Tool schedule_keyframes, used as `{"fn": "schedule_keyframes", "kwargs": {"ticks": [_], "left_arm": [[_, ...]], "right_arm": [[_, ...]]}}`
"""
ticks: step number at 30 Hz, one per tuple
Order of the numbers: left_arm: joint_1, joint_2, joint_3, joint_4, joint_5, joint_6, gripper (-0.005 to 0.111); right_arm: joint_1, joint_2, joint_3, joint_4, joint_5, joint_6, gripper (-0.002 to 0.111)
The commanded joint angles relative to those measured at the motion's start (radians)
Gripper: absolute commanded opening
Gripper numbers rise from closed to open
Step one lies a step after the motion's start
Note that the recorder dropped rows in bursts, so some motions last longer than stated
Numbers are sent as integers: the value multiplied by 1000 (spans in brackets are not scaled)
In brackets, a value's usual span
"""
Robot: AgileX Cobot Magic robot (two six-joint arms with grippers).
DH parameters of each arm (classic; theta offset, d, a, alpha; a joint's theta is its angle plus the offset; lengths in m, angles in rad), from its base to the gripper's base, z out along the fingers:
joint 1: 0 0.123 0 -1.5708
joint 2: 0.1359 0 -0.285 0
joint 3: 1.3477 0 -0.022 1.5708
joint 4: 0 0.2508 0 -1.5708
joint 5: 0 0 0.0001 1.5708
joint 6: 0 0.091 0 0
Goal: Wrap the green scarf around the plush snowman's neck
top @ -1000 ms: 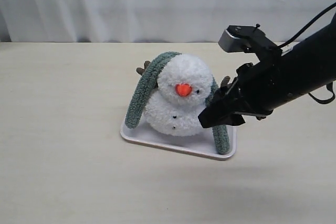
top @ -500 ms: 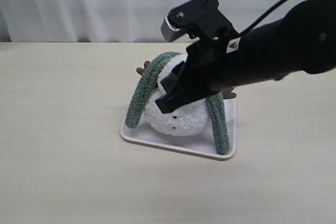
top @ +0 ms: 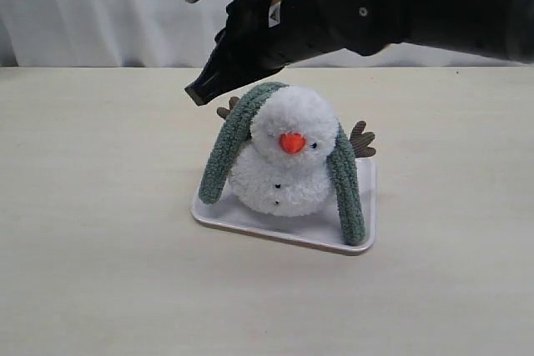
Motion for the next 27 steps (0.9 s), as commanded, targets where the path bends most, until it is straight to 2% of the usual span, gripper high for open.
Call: {"fn": "schedule_keyframes", "kwargs": {"ticks": [1,8,27], "left_arm": [[1,-2,3,-2,-12,-3,0],[1,-2,3,-2,-12,-3,0],[1,-2,3,-2,-11,-3,0]], "right_arm": [[-42,89,-79,-47,49,15,4],[-108,178,-90,-45,37,74,4],[-93,203,-90,4,257,49,4]]}}
